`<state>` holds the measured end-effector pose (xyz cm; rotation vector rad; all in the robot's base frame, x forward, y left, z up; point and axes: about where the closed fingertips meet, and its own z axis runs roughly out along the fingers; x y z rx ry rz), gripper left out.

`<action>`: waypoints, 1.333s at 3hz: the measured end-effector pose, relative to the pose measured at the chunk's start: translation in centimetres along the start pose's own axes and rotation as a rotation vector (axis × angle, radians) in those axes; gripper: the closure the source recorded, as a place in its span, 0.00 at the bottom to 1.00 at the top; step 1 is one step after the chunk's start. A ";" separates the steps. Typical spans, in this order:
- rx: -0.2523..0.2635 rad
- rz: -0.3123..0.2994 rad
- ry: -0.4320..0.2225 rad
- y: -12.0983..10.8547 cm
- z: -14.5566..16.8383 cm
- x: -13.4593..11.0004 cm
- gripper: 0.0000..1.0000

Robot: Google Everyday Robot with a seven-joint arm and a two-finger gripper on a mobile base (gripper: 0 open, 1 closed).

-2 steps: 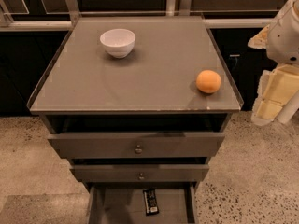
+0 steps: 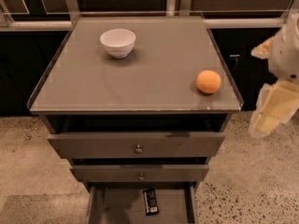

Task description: Pick rxbar chocolate from bottom drawer and place on counter

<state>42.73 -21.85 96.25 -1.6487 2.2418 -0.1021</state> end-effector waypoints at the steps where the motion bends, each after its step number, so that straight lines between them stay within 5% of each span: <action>1: 0.042 0.146 -0.094 4.6 0.7 0.7 0.00; 2: 0.040 0.270 -0.207 8.8 4.0 1.1 0.00; 3: -0.039 0.342 -0.284 11.8 12.5 2.3 0.00; 4: -0.057 0.387 -0.274 13.4 16.7 4.0 0.00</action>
Offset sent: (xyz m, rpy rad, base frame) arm -0.0865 0.0318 -0.2728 0.5440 -0.0494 -0.4563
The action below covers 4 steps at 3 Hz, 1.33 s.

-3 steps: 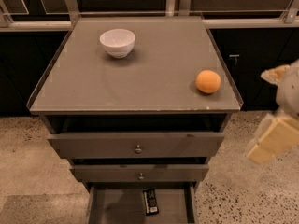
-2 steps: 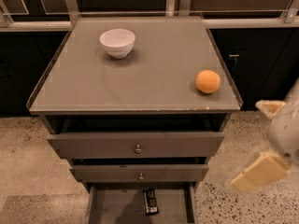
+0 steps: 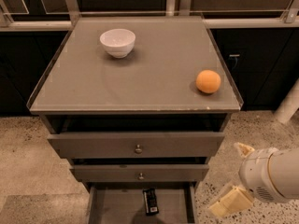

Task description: Pick rxbar chocolate from bottom drawer and place on counter

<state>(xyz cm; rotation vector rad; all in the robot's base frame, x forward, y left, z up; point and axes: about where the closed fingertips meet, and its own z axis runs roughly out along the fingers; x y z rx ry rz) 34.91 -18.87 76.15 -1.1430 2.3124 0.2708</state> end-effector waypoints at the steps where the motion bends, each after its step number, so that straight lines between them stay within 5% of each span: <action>1: -0.056 -0.009 0.052 -1.5 0.6 -0.9 0.00; 2: -0.288 -0.010 0.142 -0.7 6.1 0.0 0.00; 3: -0.509 0.041 0.149 1.7 12.9 2.3 0.00; 4: -0.582 0.146 0.086 3.7 17.1 4.3 0.00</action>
Offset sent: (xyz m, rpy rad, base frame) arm 0.0445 0.0381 -0.1378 0.1415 0.6218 0.3169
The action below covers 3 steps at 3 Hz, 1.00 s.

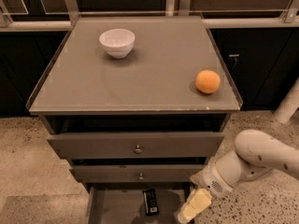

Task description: Pick rxbar chocolate from bottom drawer and place on counter

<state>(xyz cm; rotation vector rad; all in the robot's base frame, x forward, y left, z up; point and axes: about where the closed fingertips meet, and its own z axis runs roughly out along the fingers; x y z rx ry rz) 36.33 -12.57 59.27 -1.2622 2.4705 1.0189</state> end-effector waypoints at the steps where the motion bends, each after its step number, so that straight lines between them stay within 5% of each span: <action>1: -0.003 0.015 -0.013 -0.5 0.7 0.3 0.00; 2: -0.016 0.035 -0.037 -0.9 2.0 1.0 0.00; 3: -0.044 0.078 -0.132 -2.5 6.2 2.5 0.00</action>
Offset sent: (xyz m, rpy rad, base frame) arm -0.0034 0.0031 -0.0483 0.0675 0.0331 -0.0789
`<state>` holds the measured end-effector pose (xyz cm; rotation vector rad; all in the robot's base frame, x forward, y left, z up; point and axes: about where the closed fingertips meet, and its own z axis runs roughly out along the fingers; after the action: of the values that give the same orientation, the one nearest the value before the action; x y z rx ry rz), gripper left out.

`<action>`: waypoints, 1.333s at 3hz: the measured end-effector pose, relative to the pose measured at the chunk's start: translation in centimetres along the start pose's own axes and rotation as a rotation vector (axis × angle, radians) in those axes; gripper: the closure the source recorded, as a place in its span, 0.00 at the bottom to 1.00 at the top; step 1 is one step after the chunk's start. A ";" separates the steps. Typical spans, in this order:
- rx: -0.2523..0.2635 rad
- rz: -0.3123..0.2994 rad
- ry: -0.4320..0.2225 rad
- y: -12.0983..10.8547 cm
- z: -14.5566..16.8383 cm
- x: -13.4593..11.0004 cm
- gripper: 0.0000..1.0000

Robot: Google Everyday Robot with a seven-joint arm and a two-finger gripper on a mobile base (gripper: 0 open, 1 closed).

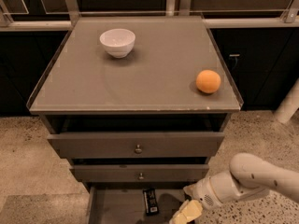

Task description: Pick rxbar chocolate from bottom drawer and place on counter

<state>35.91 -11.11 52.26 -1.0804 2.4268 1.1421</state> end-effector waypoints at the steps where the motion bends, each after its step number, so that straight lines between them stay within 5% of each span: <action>1: -0.014 0.047 -0.093 -3.5 5.8 1.7 0.00; 2: 0.003 0.098 -0.128 -7.1 10.4 3.0 0.00; 4: 0.027 0.143 -0.108 -7.1 12.8 4.4 0.00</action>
Offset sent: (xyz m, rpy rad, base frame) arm 0.0421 0.0461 -0.1924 0.0829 0.0318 -0.2213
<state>36.90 -6.82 37.61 -0.8261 2.4603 1.1746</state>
